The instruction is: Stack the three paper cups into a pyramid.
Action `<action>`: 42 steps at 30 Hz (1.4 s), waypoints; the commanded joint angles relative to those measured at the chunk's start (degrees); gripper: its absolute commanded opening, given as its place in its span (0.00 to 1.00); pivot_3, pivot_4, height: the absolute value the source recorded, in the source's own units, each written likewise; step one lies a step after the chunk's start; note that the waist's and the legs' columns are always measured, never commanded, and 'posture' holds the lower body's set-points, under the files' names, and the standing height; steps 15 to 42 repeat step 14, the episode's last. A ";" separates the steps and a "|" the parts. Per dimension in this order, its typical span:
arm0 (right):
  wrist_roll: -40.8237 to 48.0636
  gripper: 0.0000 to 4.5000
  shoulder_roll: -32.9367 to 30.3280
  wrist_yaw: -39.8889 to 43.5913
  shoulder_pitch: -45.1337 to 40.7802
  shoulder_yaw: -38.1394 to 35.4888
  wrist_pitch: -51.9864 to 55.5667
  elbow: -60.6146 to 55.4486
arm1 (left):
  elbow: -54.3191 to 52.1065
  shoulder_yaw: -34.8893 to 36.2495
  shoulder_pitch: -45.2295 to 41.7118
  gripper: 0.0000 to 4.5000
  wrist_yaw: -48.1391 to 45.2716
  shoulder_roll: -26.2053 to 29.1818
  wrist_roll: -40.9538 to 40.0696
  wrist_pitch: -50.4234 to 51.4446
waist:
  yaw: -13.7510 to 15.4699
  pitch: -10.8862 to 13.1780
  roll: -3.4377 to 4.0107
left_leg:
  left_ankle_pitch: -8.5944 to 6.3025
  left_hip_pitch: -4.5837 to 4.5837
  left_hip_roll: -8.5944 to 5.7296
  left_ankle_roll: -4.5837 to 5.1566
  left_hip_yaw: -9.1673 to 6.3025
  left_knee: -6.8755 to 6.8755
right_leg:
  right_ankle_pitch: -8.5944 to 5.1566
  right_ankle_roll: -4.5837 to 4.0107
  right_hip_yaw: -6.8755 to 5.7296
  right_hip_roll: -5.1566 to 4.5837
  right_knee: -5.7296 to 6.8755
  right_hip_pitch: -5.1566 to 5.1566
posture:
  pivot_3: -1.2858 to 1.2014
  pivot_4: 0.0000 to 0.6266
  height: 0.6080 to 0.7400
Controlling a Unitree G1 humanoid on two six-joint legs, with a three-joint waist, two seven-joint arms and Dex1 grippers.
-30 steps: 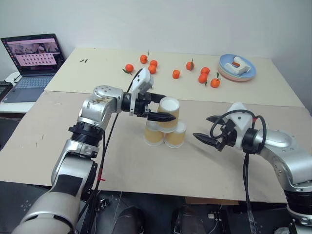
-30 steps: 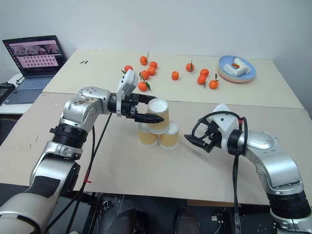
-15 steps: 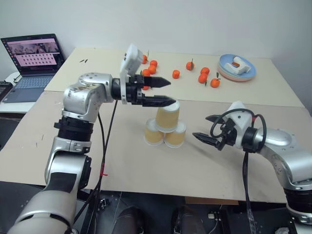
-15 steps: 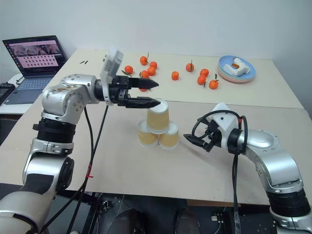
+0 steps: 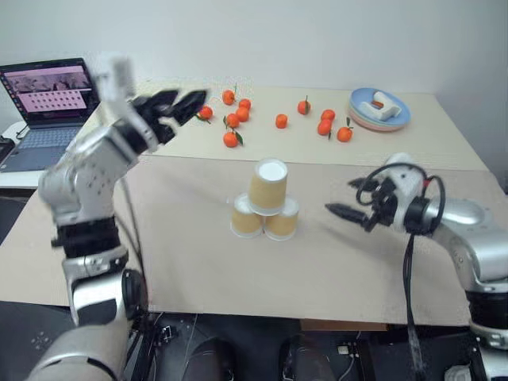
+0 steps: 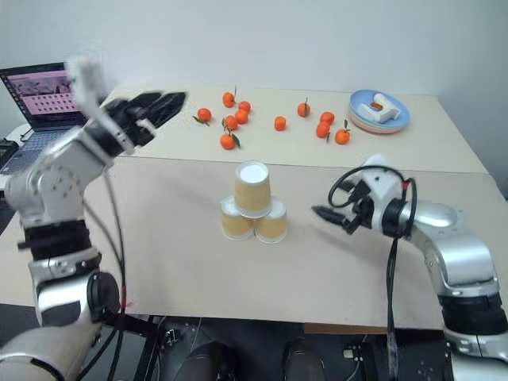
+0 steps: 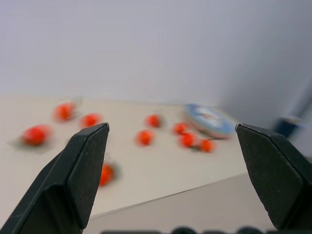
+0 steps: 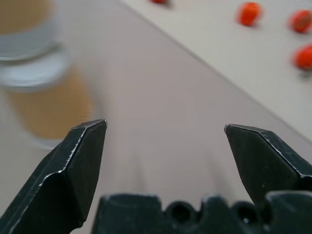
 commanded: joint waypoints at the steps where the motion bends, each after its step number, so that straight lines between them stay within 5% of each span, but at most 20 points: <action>1: -7.21 1.00 3.93 -11.21 -4.51 0.03 -3.21 7.57 | -5.93 2.81 5.85 0.98 10.07 0.25 6.41 -7.44 | 0.06 -0.01 -0.04 | 0.01 0.00 0.00 0.01 0.01 0.00 | 0.00 0.00 -0.01 -0.01 0.01 0.00 | 0.52 0.24 0.54; 14: -10.23 1.00 16.22 -27.93 0.02 -7.72 -18.39 18.60 | -4.15 5.60 25.45 0.98 18.03 -2.54 13.33 -26.21 | 1.09 -0.05 -0.13 | 0.01 -0.21 -0.06 0.01 0.00 0.06 | 0.00 0.02 -0.11 -0.08 0.01 -0.09 | 0.52 0.24 0.54; 42: -10.23 1.00 16.22 -27.93 0.02 -7.72 -18.39 18.60 | -4.15 5.60 25.45 0.98 18.03 -2.54 13.33 -26.21 | 1.09 -0.05 -0.13 | 0.01 -0.21 -0.06 0.01 0.00 0.06 | 0.00 0.02 -0.11 -0.08 0.01 -0.09 | 0.52 0.24 0.54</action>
